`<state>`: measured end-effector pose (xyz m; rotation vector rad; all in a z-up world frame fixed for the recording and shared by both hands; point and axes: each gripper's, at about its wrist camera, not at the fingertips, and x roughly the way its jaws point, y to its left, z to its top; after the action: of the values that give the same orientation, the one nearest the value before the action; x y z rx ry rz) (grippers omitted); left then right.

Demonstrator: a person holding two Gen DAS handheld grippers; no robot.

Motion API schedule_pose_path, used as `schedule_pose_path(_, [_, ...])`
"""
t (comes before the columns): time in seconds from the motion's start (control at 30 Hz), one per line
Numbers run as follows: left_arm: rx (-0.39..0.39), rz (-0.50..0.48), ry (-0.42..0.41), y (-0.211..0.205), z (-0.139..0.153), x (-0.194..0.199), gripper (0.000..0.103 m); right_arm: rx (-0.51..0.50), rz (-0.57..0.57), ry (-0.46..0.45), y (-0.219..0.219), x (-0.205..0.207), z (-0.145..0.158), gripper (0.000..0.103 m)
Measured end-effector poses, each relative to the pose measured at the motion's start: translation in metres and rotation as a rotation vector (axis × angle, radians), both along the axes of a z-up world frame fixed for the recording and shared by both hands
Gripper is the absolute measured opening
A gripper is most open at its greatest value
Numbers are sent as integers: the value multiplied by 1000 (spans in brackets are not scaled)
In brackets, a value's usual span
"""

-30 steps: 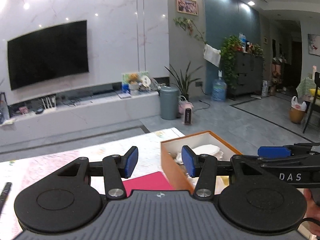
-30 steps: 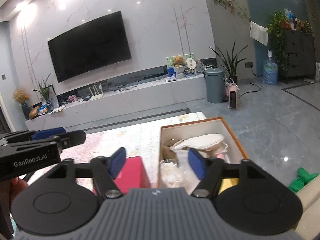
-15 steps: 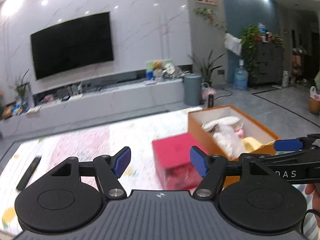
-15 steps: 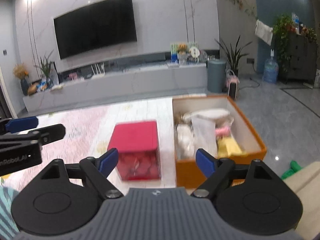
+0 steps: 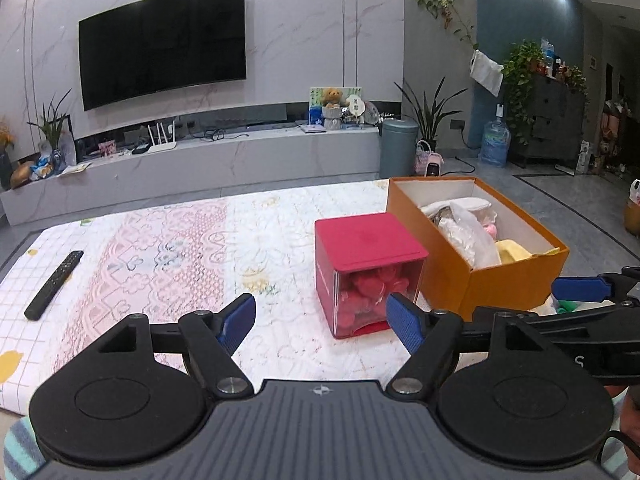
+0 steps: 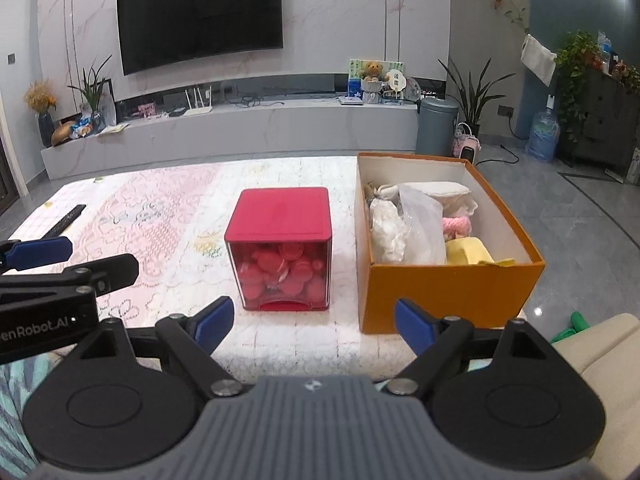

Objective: Organize soft objects

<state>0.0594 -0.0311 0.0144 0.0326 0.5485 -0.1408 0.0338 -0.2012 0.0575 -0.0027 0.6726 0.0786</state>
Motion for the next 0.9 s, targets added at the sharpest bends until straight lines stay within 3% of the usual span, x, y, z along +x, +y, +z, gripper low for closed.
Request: schedule_pose_path(0.9, [11,4,26,2,-5,-4,88,-6,-4,12,7,-2,-7,87])
